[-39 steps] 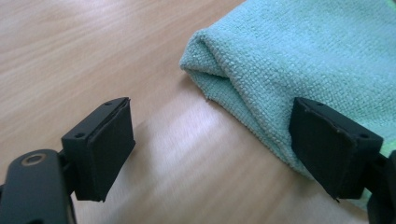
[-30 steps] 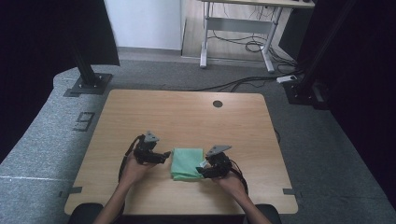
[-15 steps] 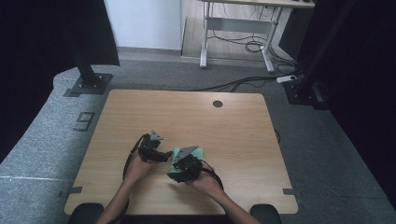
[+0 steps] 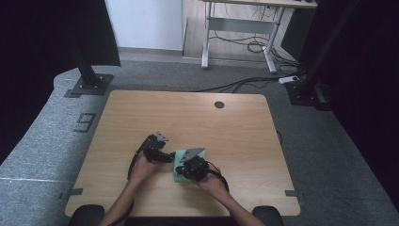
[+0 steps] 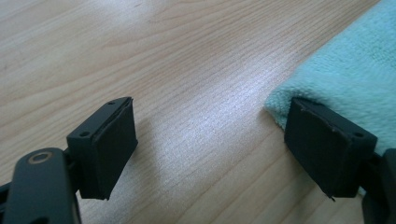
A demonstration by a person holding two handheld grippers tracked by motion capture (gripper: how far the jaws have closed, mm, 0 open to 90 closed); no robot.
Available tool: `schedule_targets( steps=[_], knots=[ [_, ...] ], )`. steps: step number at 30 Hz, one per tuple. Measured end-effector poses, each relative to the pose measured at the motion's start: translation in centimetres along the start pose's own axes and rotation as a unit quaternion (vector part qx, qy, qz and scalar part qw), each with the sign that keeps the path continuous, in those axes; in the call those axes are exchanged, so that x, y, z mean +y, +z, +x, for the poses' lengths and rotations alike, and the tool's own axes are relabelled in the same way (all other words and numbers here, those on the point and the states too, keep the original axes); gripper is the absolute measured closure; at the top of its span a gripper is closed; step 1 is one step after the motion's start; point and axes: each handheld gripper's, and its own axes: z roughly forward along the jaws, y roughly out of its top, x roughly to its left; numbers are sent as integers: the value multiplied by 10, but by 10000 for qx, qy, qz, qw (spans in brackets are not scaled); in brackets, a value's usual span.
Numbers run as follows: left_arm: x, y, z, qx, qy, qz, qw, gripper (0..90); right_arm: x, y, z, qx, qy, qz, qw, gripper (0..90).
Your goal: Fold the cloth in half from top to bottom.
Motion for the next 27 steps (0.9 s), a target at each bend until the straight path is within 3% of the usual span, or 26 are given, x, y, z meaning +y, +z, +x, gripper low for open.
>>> schedule_targets(
  steps=[5, 7, 10, 13, 14, 18, 19, 22, 27],
  knots=[
    [-1, 0, 5, 61, -107, -46, 9999, 178, -6, -7, 1, 195, 58, 59, 9998, 873],
    [-2, 0, 6, 23, -145, -68, 9999, 178, -9, -2, 3, 207, 85, 89, 9997, 869],
    [-1, -4, 3, 92, -33, -28, 9999, 174, -14, 13, 3, 290, 173, 200, 9992, 866],
    [2, -12, -2, -183, -106, -249, 9995, 167, -18, 21, 3, 330, 219, 266, 9989, 861],
    [4, -14, -6, -299, -63, -300, 9991, 163, -18, 21, 3, 341, 233, 253, 9988, 854],
    [0, -19, -24, -393, 262, -255, 9986, 148, -16, 11, -1, 426, 350, 90, 9984, 720],
    [-2, -20, -26, -414, 260, -267, 9985, 146, -16, 3, -3, 408, 414, -8, 9983, 656],
    [-10, -27, -30, -486, 291, -269, 9980, 146, -18, -14, -11, 319, 546, -171, 9979, 593],
    [-23, -37, -40, -570, 343, -276, 9974, 143, -36, -34, -26, -205, 716, -135, 9971, 481]
  ],
)
